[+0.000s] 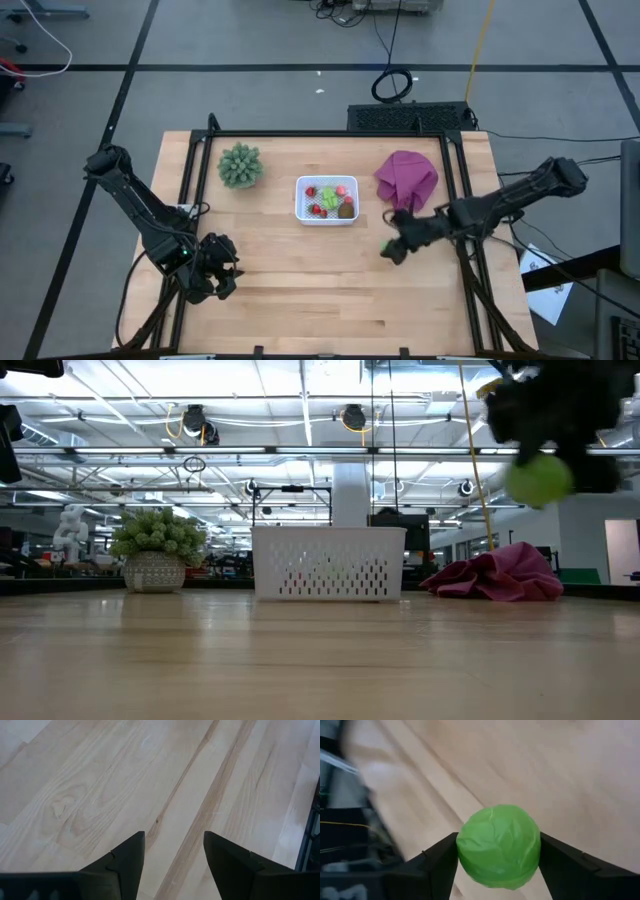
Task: Pick and placing Produce into tupperware
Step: Put the green cabbage into the white bin
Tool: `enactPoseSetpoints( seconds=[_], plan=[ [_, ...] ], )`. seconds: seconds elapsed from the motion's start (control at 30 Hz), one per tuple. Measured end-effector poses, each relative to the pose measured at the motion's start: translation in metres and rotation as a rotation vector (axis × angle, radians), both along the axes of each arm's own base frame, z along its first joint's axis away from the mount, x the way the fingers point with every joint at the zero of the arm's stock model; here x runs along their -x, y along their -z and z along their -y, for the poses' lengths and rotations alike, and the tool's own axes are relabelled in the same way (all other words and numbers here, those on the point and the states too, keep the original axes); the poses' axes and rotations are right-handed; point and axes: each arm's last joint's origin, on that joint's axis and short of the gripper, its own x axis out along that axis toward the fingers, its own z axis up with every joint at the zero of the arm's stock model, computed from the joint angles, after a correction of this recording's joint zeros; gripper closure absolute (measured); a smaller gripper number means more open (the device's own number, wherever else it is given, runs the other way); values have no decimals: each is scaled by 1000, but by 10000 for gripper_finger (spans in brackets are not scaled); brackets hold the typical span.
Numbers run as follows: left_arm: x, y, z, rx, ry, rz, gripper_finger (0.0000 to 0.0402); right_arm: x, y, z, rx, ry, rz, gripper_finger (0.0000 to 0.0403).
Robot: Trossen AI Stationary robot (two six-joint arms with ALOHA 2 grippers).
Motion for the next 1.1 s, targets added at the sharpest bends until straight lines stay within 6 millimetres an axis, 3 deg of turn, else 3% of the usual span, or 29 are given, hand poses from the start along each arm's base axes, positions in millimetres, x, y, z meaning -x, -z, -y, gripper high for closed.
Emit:
enactPoseSetpoints(
  seconds=[0.2,0.4,0.6,0.87,1.1],
  plan=[
    [0,0,0,0,-1,0,195,-26,-19,33,100,-37,294,175],
    [0,0,0,1,0,-1,195,-38,-32,72,212,-3,469,171],
    [0,0,0,-3,4,-1,195,-61,-35,95,215,-51,644,174],
    [0,0,0,-7,8,-5,195,-107,-43,118,275,-141,581,173],
    [1,0,0,-8,34,-20,195,-142,-57,131,373,-216,361,173]
  ],
)
